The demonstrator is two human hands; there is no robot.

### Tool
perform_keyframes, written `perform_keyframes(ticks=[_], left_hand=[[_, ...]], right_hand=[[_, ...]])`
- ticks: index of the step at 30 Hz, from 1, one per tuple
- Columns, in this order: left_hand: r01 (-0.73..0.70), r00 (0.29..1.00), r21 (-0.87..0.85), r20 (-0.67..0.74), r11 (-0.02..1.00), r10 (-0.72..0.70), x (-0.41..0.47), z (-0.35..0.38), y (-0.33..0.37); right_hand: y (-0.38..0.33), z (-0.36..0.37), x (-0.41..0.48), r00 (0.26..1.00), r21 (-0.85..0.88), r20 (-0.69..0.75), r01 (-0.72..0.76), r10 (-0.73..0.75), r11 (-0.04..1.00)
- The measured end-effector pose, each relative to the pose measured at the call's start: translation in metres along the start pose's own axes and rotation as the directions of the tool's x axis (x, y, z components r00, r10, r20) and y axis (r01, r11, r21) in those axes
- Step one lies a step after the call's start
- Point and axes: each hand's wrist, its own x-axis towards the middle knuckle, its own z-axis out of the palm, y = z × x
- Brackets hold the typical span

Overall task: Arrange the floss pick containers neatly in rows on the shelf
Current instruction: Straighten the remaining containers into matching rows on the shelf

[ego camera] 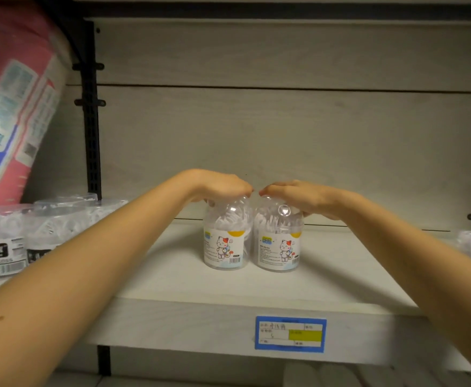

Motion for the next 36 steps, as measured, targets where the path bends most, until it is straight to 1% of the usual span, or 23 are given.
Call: perform_keyframes(ticks=[5,12,19,26,29,32,33,34,35,36], left_hand=[[0.013,1.0,-0.009,-0.009,1.0,-0.013,-0.029,-0.003,0.001],[-0.009,0.999,-0.077,-0.054,0.997,0.005,-0.059,-0.004,-0.011],[-0.019,0.998,-0.071,-0.067,0.997,0.014,-0.087,-0.008,-0.017],[-0.024,0.995,-0.052,-0.093,0.998,0.02,-0.09,-0.011,-0.029],[-0.073,0.992,-0.079,-0.112,0.994,0.064,-0.086,-0.006,-0.037],[-0.138,0.99,-0.119,-0.05,0.983,0.133,-0.077,-0.007,-0.057],[-0.134,0.991,-0.114,-0.021,0.984,0.133,-0.077,-0.01,-0.06],[-0.12,0.993,-0.087,0.0,0.989,0.12,-0.077,-0.016,-0.058],[-0.111,0.994,-0.047,-0.009,0.993,0.111,-0.073,-0.021,-0.057],[-0.11,0.992,-0.034,-0.061,0.993,0.107,-0.07,-0.024,-0.055]], right_hand=[[-0.011,0.005,-0.013,1.0,0.002,0.0,0.011,-0.011,1.0],[-0.034,0.019,-0.029,0.999,-0.002,0.0,0.036,-0.036,0.999],[-0.055,0.03,-0.041,0.998,0.002,0.021,0.062,-0.062,0.998],[-0.067,0.037,-0.038,0.998,-0.016,0.009,0.067,-0.067,0.998],[-0.069,0.04,-0.037,0.998,-0.018,-0.013,0.063,-0.063,0.998],[-0.069,0.042,-0.037,0.996,-0.023,0.006,0.091,-0.091,0.996],[-0.068,0.042,-0.038,0.993,-0.025,-0.014,0.119,-0.119,0.993],[-0.067,0.042,-0.04,0.986,-0.024,-0.064,0.151,-0.152,0.988],[-0.064,0.041,-0.045,0.974,-0.017,-0.136,0.178,-0.179,0.984],[-0.059,0.038,-0.05,0.956,-0.008,-0.211,0.206,-0.203,0.979]])
